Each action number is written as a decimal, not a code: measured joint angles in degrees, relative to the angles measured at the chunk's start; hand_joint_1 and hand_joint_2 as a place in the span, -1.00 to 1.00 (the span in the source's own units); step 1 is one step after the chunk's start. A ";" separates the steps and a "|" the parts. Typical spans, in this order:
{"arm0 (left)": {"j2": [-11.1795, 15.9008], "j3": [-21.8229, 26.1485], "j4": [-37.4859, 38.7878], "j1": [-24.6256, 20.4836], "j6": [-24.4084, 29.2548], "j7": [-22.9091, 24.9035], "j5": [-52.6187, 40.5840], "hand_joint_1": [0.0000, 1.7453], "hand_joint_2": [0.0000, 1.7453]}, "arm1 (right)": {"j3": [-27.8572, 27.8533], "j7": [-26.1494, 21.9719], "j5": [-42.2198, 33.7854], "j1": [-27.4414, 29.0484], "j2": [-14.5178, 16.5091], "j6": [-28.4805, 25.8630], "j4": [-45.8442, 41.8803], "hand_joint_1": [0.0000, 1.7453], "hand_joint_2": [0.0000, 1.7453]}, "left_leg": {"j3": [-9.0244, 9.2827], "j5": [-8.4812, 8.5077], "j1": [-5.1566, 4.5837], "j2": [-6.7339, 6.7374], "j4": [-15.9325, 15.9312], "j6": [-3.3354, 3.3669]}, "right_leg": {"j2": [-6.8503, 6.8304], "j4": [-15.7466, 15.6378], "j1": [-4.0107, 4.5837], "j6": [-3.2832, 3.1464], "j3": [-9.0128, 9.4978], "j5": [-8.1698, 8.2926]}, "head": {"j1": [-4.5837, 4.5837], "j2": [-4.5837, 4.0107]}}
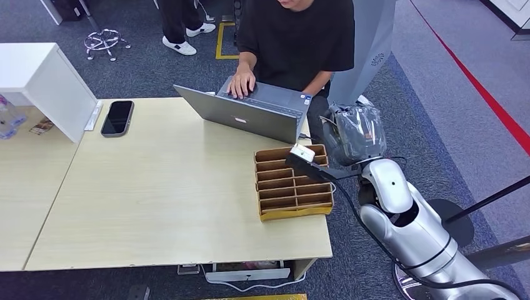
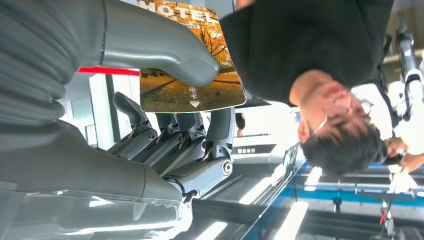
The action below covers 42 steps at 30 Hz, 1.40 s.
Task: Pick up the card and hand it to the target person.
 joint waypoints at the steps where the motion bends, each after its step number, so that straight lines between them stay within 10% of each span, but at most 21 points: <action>1: 0.00 -0.04 0.00 -0.17 -0.04 0.15 -0.16 -1.00 -1.00 | -0.02 -0.10 -0.23 -0.82 0.00 -0.02 0.25 0.73 1.00 | 0.00 0.00 0.00 0.00 0.00 0.00 | 0.00 0.00 0.00 0.00 0.00 0.00 | 0.00 0.00; 32: 0.00 -2.89 0.00 -2.37 -0.96 3.52 -3.33 -1.00 -1.00 | 3.68 -0.18 -4.15 -12.66 0.58 2.14 23.85 0.62 1.00 | -0.09 0.02 0.00 -0.24 0.03 0.01 | -0.13 0.00 0.00 0.00 -0.02 0.00 | 0.00 0.00; 35: 0.00 -2.91 0.00 -2.41 -0.91 3.78 -3.52 -1.00 -1.00 | 4.21 0.09 -3.71 -12.63 0.60 2.63 24.92 0.36 1.00 | -0.09 0.02 0.00 -0.24 0.03 0.01 | -0.13 0.01 0.00 0.00 -0.02 0.00 | -0.01 0.00; 39: 0.00 -2.91 0.00 -2.43 -0.72 3.92 -3.80 -1.00 -1.00 | 4.87 0.38 -3.06 -12.55 0.64 3.43 25.81 -0.86 1.00 | -0.09 0.02 0.00 -0.24 0.03 0.00 | -0.12 0.01 0.00 0.00 -0.02 0.00 | -0.01 0.00; 42: 0.00 -2.91 0.00 -2.44 -0.62 3.93 -3.97 -1.00 -1.00 | 5.20 0.45 -2.95 -12.46 0.72 4.09 26.25 -1.00 1.00 | -0.08 0.02 0.00 -0.24 0.03 0.00 | -0.12 0.01 0.00 0.00 -0.02 0.00 | -0.01 0.00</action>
